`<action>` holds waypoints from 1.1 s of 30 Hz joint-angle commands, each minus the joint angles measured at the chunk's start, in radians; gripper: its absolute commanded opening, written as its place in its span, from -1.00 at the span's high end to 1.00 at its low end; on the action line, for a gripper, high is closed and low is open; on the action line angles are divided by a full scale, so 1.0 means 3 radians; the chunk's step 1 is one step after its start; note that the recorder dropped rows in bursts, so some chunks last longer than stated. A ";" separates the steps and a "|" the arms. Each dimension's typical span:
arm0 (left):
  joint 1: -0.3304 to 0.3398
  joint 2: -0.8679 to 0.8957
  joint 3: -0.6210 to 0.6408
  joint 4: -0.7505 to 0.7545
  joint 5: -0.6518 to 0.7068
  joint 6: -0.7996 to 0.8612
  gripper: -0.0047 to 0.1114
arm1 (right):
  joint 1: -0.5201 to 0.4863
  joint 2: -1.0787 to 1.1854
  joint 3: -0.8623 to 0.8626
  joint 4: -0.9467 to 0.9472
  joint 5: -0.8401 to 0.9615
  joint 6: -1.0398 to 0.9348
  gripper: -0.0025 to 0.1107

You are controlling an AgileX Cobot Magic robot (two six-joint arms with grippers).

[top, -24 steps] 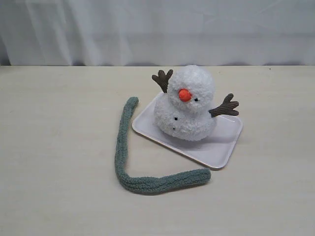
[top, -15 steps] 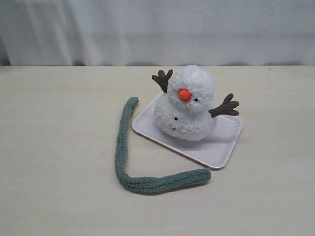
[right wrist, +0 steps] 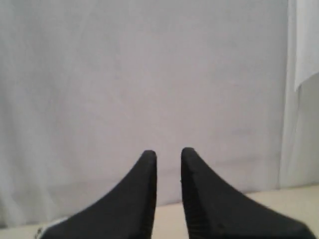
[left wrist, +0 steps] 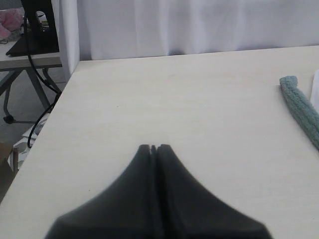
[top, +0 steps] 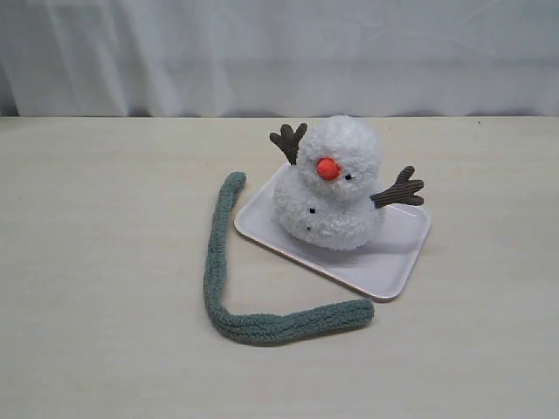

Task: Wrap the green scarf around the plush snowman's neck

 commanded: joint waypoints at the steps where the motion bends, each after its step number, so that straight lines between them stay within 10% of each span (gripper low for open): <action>1: 0.0003 -0.0002 0.0007 -0.0004 -0.0032 -0.0002 0.92 | -0.0005 0.0565 -0.0629 0.0492 0.1133 -0.0766 0.24; 7: 0.0003 -0.0002 0.0007 -0.0004 -0.0032 -0.0002 0.92 | -0.0005 0.1239 -0.0895 0.2465 0.1535 -0.2312 -0.05; 15: 0.0003 -0.0002 0.0007 -0.0004 -0.0026 -0.0002 0.92 | 0.0035 0.2335 -0.0895 0.2743 0.2256 -0.2698 -0.05; 33: 0.0003 -0.0002 0.0007 -0.0004 -0.0026 -0.0002 0.92 | 0.2506 0.3774 -0.0637 0.1904 0.0415 -0.1550 -0.05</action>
